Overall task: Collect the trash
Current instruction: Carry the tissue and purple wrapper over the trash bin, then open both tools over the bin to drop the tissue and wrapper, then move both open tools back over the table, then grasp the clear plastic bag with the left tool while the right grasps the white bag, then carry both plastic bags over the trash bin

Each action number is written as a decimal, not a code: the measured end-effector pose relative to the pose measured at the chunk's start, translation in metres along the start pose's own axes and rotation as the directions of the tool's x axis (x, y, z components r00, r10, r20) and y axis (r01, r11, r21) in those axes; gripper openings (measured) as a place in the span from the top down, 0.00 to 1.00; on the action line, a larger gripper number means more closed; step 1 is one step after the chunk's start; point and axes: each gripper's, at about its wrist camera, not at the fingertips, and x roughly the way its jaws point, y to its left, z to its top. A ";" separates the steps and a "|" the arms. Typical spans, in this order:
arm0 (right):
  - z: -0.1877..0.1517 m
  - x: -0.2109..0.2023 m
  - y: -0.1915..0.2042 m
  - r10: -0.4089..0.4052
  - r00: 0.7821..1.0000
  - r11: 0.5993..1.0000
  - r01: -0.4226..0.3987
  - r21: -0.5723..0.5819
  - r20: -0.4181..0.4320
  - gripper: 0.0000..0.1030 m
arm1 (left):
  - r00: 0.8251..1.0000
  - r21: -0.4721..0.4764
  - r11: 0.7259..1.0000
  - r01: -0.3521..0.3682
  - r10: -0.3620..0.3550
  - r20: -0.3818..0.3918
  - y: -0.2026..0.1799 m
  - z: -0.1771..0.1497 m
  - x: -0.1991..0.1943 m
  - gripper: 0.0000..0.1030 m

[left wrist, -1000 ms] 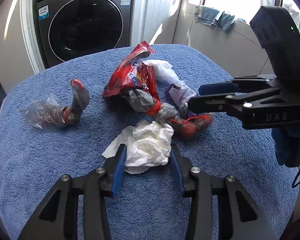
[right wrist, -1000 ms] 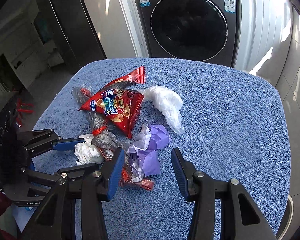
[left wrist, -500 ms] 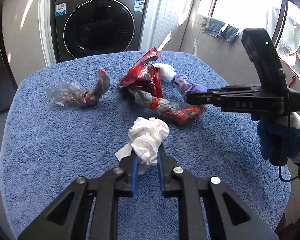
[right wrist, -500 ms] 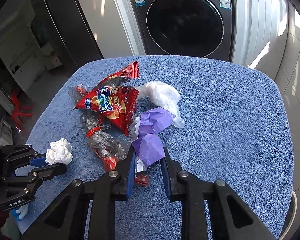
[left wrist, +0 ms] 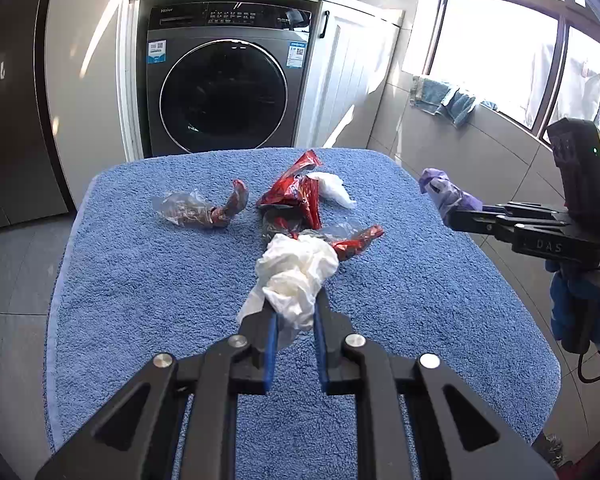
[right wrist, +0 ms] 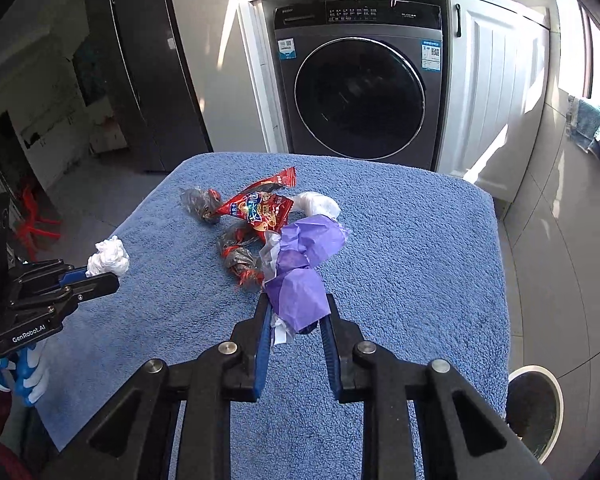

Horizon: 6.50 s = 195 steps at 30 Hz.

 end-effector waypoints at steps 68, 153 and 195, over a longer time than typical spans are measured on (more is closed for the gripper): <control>-0.222 -0.028 -0.359 -0.253 0.940 0.738 0.340 0.582 -0.229 0.76 | 0.784 0.229 0.825 0.517 -0.349 -0.514 -0.456 0.067 0.326 0.80; 0.063 0.128 -0.033 0.005 0.994 0.988 -0.021 -0.155 -0.108 0.59 | 0.976 0.211 0.968 -0.136 0.167 -0.138 0.052 0.078 0.156 0.51; -0.006 -0.031 -0.033 -0.076 0.992 0.996 0.081 -0.045 0.102 0.88 | 0.991 0.040 0.991 -0.130 0.130 0.016 0.004 0.050 0.004 0.82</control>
